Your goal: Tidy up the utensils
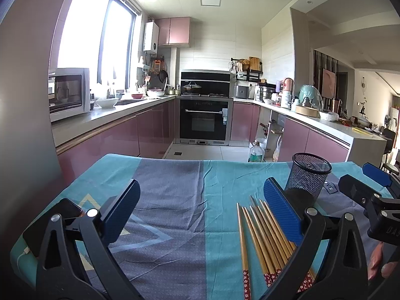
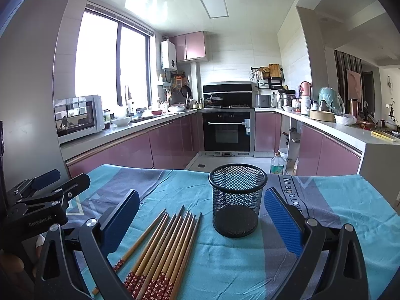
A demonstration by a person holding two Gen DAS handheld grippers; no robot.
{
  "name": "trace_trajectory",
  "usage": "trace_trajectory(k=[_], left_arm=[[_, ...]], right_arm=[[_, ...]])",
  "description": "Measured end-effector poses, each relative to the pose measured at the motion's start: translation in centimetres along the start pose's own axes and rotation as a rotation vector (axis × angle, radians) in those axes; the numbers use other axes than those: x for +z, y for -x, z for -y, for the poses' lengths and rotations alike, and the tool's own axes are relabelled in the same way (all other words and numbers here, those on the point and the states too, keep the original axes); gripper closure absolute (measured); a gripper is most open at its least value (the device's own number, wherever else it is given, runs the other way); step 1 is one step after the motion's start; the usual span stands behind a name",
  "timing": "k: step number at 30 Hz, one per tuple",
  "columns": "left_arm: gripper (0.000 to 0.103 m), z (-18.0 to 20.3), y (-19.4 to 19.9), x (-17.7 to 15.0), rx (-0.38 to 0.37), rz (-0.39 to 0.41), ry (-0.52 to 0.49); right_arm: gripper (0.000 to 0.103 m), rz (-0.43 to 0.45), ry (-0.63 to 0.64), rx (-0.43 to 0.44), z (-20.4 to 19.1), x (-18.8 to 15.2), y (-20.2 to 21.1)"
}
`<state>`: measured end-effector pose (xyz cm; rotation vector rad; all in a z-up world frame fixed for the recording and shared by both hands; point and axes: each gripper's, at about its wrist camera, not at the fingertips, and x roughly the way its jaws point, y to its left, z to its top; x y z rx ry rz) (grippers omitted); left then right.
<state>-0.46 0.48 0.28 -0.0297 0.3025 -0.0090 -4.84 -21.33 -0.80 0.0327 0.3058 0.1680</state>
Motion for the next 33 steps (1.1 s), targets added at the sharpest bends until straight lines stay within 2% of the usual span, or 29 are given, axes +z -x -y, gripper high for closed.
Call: trace_trajectory(k=[33], left_arm=[[0.006, 0.16, 0.09, 0.09, 0.004, 0.016, 0.003]], right_arm=[[0.006, 0.009, -0.013, 0.006, 0.07, 0.17, 0.23]])
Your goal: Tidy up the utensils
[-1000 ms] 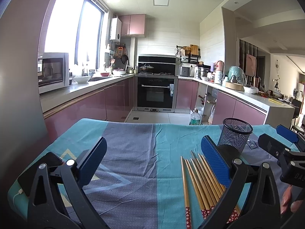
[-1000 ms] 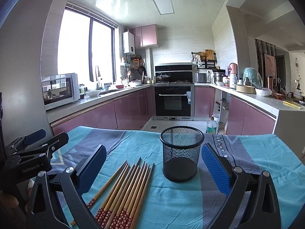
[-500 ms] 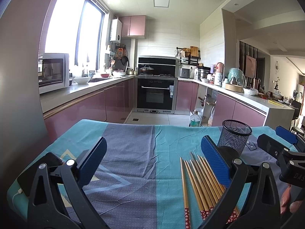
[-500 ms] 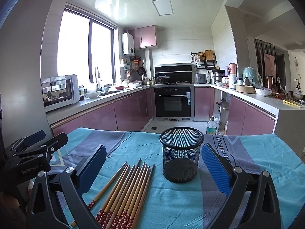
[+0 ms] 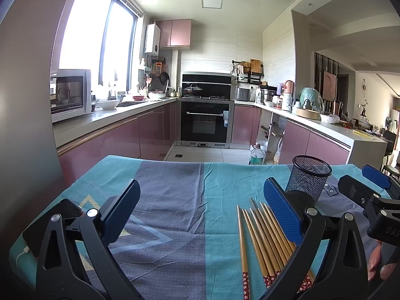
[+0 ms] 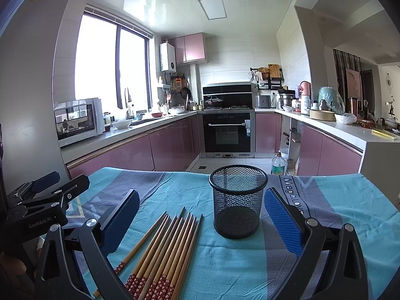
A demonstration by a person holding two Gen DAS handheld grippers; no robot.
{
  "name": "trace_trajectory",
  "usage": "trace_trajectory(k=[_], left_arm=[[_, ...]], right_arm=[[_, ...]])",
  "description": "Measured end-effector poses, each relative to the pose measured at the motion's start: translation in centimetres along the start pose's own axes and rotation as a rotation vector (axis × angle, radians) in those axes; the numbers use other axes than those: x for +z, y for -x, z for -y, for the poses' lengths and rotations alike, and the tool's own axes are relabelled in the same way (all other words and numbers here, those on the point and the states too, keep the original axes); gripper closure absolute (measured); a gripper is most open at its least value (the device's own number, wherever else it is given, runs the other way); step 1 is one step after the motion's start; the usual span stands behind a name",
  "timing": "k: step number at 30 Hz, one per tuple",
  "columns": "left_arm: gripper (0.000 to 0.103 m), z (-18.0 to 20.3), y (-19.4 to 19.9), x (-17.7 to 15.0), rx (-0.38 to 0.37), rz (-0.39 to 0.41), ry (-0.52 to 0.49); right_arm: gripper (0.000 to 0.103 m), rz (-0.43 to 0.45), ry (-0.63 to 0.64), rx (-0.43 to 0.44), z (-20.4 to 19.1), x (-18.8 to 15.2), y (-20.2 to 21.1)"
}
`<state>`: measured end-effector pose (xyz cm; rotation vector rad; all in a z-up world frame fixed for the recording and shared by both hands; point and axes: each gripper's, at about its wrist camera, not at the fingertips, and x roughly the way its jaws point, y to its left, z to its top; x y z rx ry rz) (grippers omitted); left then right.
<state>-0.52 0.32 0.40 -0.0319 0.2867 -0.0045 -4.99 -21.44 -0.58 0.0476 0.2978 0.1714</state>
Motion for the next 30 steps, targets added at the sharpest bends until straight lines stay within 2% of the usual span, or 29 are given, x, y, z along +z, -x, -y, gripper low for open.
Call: trace_trajectory(k=[30], left_arm=[[0.006, 0.08, -0.16, -0.27, -0.001, -0.012, -0.001]], right_arm=[[0.006, -0.013, -0.005, 0.002, 0.18, -0.40, -0.44]])
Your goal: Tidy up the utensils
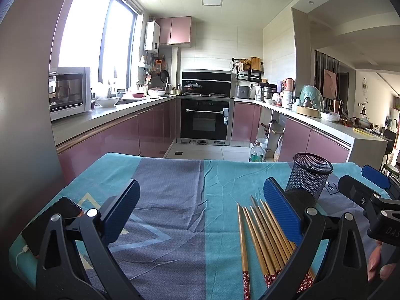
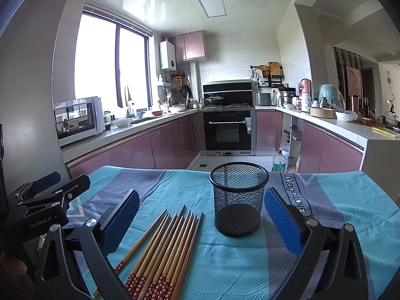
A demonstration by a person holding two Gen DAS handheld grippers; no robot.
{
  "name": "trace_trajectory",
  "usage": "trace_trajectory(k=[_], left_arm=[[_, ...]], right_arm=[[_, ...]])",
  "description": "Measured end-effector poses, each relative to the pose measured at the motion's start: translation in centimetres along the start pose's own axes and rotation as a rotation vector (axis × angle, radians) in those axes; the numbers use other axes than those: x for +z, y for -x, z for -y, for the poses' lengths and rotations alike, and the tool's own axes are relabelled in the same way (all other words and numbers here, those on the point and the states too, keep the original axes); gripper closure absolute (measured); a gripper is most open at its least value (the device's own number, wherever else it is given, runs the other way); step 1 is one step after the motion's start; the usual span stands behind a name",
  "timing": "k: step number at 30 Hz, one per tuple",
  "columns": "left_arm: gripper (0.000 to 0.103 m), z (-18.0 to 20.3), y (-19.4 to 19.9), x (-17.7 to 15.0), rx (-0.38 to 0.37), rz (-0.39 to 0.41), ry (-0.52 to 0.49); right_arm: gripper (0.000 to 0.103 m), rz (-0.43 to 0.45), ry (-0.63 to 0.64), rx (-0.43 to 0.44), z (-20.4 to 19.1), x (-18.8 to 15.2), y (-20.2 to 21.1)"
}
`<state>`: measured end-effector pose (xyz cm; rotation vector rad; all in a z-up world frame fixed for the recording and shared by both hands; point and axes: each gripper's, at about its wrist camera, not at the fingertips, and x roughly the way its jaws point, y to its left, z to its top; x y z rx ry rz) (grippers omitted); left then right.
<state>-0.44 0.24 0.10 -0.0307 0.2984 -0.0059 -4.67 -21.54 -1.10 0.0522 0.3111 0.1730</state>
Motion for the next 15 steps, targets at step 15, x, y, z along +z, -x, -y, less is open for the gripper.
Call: trace_trajectory(k=[15], left_arm=[[0.006, -0.1, -1.1, -0.3, -0.011, -0.051, -0.001]], right_arm=[[0.006, -0.035, -0.023, 0.018, 0.8, 0.0, -0.3]])
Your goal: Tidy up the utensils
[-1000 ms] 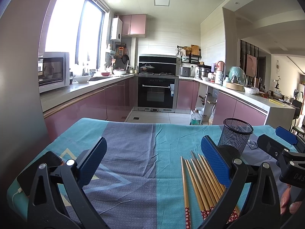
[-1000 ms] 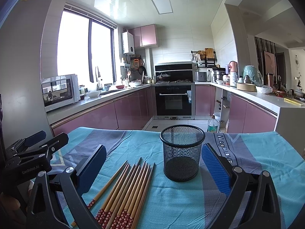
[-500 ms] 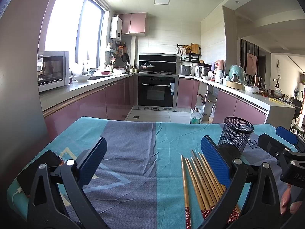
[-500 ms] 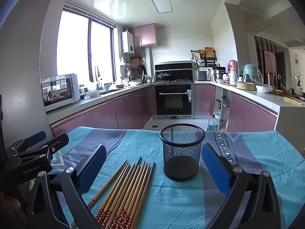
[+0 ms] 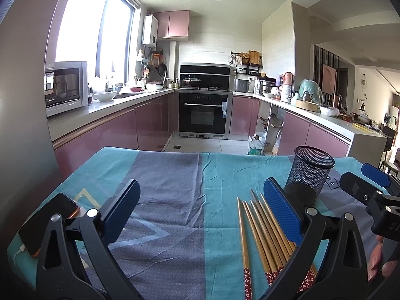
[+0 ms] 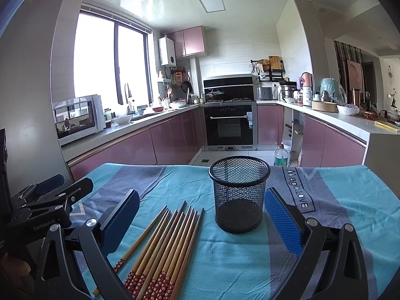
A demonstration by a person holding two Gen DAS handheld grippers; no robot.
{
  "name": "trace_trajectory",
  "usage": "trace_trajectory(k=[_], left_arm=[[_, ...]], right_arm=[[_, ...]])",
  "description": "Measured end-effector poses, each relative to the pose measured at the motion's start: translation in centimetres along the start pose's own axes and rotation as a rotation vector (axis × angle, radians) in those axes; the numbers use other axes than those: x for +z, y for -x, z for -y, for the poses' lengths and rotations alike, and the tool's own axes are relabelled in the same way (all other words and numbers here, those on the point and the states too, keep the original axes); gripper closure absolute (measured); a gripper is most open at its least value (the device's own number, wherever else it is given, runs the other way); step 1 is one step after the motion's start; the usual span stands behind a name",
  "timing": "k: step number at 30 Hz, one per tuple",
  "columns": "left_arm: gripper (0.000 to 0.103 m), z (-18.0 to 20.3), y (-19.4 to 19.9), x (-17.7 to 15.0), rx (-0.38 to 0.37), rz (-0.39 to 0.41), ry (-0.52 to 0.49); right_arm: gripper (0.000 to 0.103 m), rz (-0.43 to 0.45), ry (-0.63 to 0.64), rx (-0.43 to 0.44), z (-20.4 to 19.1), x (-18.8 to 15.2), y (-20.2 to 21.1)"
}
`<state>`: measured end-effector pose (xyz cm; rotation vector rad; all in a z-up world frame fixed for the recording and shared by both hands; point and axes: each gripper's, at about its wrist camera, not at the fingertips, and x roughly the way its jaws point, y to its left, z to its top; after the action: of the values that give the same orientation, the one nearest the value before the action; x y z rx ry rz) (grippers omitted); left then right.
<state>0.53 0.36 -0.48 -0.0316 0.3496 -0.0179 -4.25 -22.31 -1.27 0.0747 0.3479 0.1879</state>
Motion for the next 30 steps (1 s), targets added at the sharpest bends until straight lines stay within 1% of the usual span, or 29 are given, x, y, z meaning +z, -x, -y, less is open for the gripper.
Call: trace_trajectory(k=[8, 14, 16, 18, 20, 22, 24, 27, 29, 30], left_arm=[[0.006, -0.3, -0.9, -0.2, -0.008, -0.038, -0.002], [0.006, -0.9, -2.4, -0.7, -0.024, -0.114, -0.017], [0.006, -1.2, -3.1, -1.0, -0.032, -0.148, -0.027], [0.006, -1.4, -3.7, -1.4, -0.044, -0.182, -0.034], [0.006, -1.5, -4.5, -1.7, -0.066, -0.225, -0.039], [0.012, -1.5, -5.1, -1.9, -0.090, -0.256, -0.042], [0.014, -1.1, -6.0, -2.2, -0.111, -0.297, -0.058], [0.017, -0.2, -7.2, -2.8, -0.134, -0.352, -0.093], [0.018, 0.5, -8.4, -3.3, -0.129, -0.404, -0.121], [0.022, 0.8, -9.0, -3.5, -0.125, -0.429, -0.131]], right_arm=[[0.006, -0.029, 0.001, 0.002, 0.1, -0.1, -0.4], [0.006, -0.092, 0.008, 0.016, 0.2, -0.2, -1.2], [0.006, -0.129, 0.024, 0.023, 0.2, -0.4, -1.7], [0.009, -0.174, 0.029, 0.042, 0.2, -0.6, -2.3], [0.015, -0.229, 0.040, 0.049, 0.2, -0.9, -3.2], [0.020, -0.287, 0.053, 0.055, 0.0, -1.4, -4.0], [0.022, -0.347, 0.055, 0.070, 0.0, -2.0, -5.0], [0.033, -0.426, 0.074, 0.078, -0.4, -2.8, -6.4], [0.041, -0.471, 0.082, 0.079, -0.5, -3.2, -7.3], [0.042, -0.486, 0.085, 0.081, -0.6, -3.4, -7.6]])
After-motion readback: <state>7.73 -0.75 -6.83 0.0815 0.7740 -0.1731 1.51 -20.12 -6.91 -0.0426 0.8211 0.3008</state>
